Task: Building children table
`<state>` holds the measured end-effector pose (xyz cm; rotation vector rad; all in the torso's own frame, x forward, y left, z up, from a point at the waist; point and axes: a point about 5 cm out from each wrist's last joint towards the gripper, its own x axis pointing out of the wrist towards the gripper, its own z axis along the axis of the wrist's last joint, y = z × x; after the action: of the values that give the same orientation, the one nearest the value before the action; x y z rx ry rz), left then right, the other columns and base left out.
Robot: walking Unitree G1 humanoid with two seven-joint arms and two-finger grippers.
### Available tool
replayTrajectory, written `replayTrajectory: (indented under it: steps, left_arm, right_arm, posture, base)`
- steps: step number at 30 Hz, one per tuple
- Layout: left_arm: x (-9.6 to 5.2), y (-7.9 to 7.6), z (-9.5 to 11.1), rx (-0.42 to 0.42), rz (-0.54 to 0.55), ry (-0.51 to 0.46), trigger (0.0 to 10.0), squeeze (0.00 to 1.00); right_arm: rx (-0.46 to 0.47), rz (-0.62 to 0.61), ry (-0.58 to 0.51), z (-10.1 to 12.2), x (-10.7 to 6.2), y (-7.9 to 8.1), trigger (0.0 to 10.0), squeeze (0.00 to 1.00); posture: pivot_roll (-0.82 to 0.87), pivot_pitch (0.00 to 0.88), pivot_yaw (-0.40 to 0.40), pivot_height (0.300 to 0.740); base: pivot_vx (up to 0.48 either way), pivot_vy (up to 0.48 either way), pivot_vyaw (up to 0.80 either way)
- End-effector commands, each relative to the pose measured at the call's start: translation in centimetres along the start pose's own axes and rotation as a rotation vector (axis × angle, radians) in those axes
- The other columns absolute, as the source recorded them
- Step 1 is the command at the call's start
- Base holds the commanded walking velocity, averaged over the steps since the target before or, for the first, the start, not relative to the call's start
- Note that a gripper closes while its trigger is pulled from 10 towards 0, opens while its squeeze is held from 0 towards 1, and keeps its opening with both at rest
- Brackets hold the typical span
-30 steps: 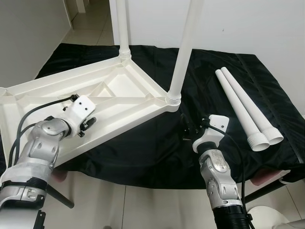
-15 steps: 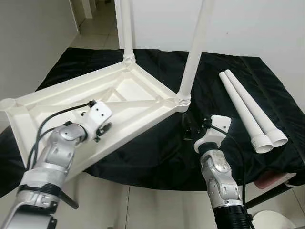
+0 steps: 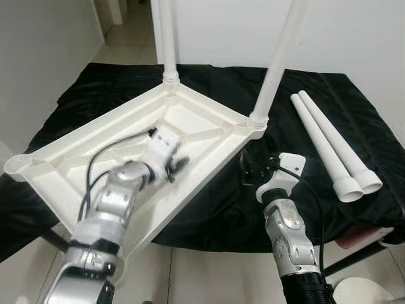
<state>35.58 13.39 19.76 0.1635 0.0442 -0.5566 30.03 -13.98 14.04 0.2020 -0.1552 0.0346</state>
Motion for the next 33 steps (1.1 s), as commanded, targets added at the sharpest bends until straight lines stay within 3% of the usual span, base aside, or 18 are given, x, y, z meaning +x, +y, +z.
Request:
replayTrajectory:
  steps: [1, 5, 8, 10, 12, 14, 19, 21, 27, 33]
  left_arm:
    - [-0.5, 1.0, 0.2, -0.045, 0.041, -0.039, 10.0, 0.00]
    - [-1.4, 1.6, 0.6, 0.037, 0.010, -0.069, 10.0, 0.00]
    - [-2.5, 1.9, 0.1, 0.100, -0.089, -0.056, 10.0, 0.00]
    - [-3.8, 2.3, -0.4, 0.200, -0.164, -0.039, 10.0, 0.00]
    - [-3.8, 2.3, -0.4, 0.200, -0.164, -0.039, 10.0, 0.00]
    - [-5.2, 3.3, -1.3, 0.248, -0.215, 0.025, 10.0, 0.00]
    - [-7.4, 5.6, -2.5, 0.335, -0.199, 0.142, 10.0, 0.00]
    - [-7.6, 5.9, -2.6, 0.353, -0.188, 0.153, 10.0, 0.00]
    - [-8.9, 7.5, -5.0, 0.417, -0.119, 0.304, 10.0, 0.00]
    - [-9.9, 7.8, -6.9, 0.518, -0.158, 0.430, 10.0, 0.00]
  right_arm:
    - [0.003, -0.011, 0.007, -0.3, -0.3, -0.2, 10.0, 0.00]
    - [0.001, -0.012, 0.008, -0.3, -0.4, -0.2, 10.0, 0.00]
    - [-0.004, -0.010, 0.011, -0.3, -0.4, -0.4, 10.0, 0.00]
    - [-0.010, -0.008, 0.012, -0.3, -0.4, -0.5, 10.0, 0.00]
    - [-0.010, -0.008, 0.012, -0.3, -0.4, -0.5, 10.0, 0.00]
    - [-0.016, -0.005, 0.013, -0.2, -0.5, -0.6, 10.0, 0.00]
    - [-0.024, -0.002, 0.015, -0.2, -0.6, -0.9, 10.0, 0.00]
    - [-0.025, -0.003, 0.015, -0.2, -0.7, -0.9, 10.0, 0.00]
    - [-0.029, 0.010, 0.018, -0.1, -0.5, -0.8, 10.0, 0.00]
    - [-0.033, 0.012, 0.016, 0.0, -0.5, -0.9, 10.0, 0.00]
  posture:
    - [0.00, 0.059, 0.046, 0.740]
    - [0.01, 0.063, 0.042, 0.740]
    - [0.01, 0.072, 0.038, 0.740]
    - [0.01, 0.074, 0.035, 0.740]
    - [0.01, 0.074, 0.035, 0.740]
    - [0.01, 0.081, 0.030, 0.740]
    - [0.01, 0.087, 0.022, 0.740]
    - [0.01, 0.087, 0.022, 0.740]
    - [0.01, 0.089, 0.012, 0.740]
    - [0.01, 0.088, 0.010, 0.740]
  base:
    - [0.000, 0.000, 0.00]
    - [0.000, 0.000, 0.00]
    - [0.000, 0.000, 0.00]
    - [0.000, 0.000, 0.00]
    - [0.000, 0.000, 0.00]
    - [0.000, 0.000, 0.00]
    - [0.000, 0.000, 0.00]
    - [0.000, 0.000, 0.00]
    - [0.000, 0.000, 0.00]
    - [0.000, 0.000, 0.00]
